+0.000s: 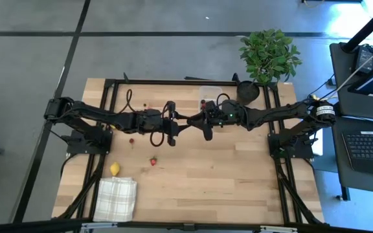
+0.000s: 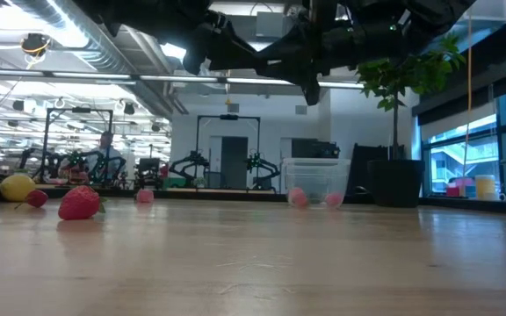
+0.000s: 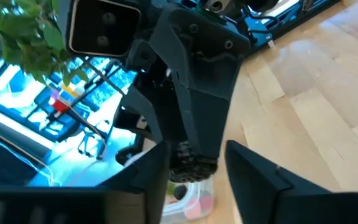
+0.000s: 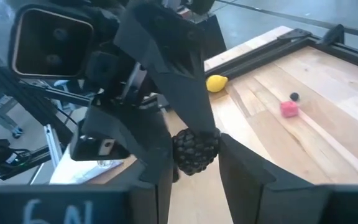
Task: Pick and placing Produce into tupperware
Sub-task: Put the blackberry into the transparent bin
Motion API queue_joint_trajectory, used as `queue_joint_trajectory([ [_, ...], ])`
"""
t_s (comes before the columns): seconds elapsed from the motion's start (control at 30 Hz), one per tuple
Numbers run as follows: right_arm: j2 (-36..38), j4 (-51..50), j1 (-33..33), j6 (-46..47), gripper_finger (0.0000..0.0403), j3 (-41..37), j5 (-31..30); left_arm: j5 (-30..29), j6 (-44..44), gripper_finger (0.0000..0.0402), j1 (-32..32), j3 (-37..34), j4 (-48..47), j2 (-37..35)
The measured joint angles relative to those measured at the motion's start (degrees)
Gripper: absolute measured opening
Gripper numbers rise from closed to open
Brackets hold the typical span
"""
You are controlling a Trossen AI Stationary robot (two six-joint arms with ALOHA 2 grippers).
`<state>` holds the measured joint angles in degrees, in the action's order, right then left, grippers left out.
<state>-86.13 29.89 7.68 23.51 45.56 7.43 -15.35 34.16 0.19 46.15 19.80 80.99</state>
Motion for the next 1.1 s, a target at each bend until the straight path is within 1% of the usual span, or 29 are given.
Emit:
queue_joint_trajectory([
  [0.2,-0.02,-2.54,1.35,-0.21,0.0109,0.0,-0.01,-0.2,-2.62,0.0233,0.06,0.0,-3.27,0.0],
  [0.27,-0.02,-3.36,2.54,-0.83,0.0109,0.0,-0.01,-0.62,-4.54,0.0251,0.21,0.0,-4.72,0.0],
  [0.37,-0.02,-6.38,4.92,-1.52,0.0109,0.15,-0.04,-3.3,-9.2,0.0266,0.24,0.01,-6.89,0.0],
  [0.43,-0.04,-10.91,6.84,-2.38,0.0109,1.33,-0.61,-4.81,-11.75,0.027,0.24,0.02,-10.01,0.0],
  [0.53,-0.04,-19.98,9.73,-4.67,0.0109,5.23,-1.24,-5.16,-15.63,0.0269,0.28,0.02,-14.62,0.0],
  [0.7,-0.04,-38.33,13.68,-9.65,0.0109,13.04,-7.69,-5.14,-22.68,0.0267,0.26,0.02,-20.91,0.0],
  [0.8,-0.04,-45.71,16.35,-10.39,0.011,16.24,-7.81,-5.14,-24.99,0.0267,0.28,0.02,-24.23,0.0],
  [0.97,-0.04,-53.31,19.81,-11.86,0.0112,17.94,-7.67,-4.62,-26.22,0.0267,0.26,0.02,-27.62,0.0],
  [1.1,-0.9,-54.32,20.97,-11.92,0.0111,17.09,-5.87,-4.56,-29.29,0.0267,0.24,0.02,-28.48,0.0],
])
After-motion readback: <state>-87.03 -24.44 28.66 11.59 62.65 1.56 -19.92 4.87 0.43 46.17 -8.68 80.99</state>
